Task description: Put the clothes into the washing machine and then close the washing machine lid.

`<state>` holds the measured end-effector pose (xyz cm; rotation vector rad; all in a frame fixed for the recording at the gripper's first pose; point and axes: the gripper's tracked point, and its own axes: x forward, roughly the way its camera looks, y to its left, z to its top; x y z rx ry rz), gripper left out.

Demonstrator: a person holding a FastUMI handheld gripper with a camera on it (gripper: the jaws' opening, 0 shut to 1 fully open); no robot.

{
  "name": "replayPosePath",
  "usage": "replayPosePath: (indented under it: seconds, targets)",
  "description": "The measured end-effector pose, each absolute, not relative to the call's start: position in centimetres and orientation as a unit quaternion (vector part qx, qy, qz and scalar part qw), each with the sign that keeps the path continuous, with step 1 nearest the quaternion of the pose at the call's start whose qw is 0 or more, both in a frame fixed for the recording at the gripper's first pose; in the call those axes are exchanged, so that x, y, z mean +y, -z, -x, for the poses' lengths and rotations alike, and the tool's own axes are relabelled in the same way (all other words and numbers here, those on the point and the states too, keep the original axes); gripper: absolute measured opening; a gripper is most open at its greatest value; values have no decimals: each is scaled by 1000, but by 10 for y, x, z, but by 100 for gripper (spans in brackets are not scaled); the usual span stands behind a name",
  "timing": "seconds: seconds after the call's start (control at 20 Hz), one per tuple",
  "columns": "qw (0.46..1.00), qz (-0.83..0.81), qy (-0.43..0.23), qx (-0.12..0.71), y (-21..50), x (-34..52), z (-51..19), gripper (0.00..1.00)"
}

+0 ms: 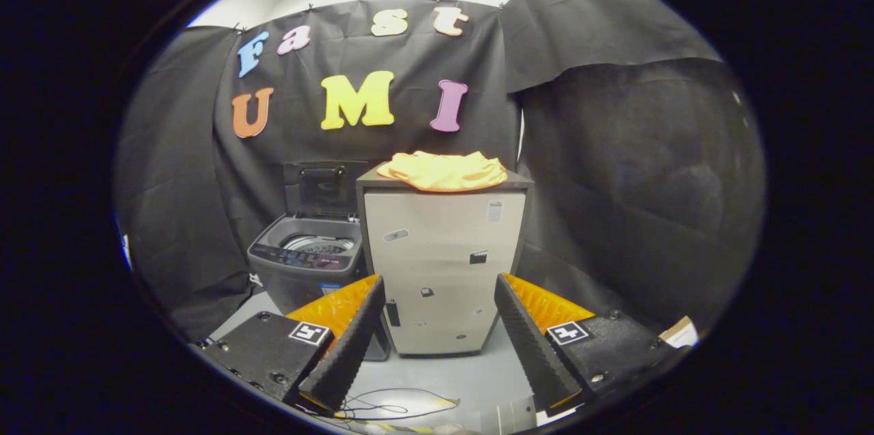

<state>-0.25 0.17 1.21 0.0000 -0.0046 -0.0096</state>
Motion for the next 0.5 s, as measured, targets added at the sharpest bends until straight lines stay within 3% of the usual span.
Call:
replayPosePath:
  seconds: [0.5]
  targets:
    - [999, 2, 23, -24, -102, -16, -49, 100]
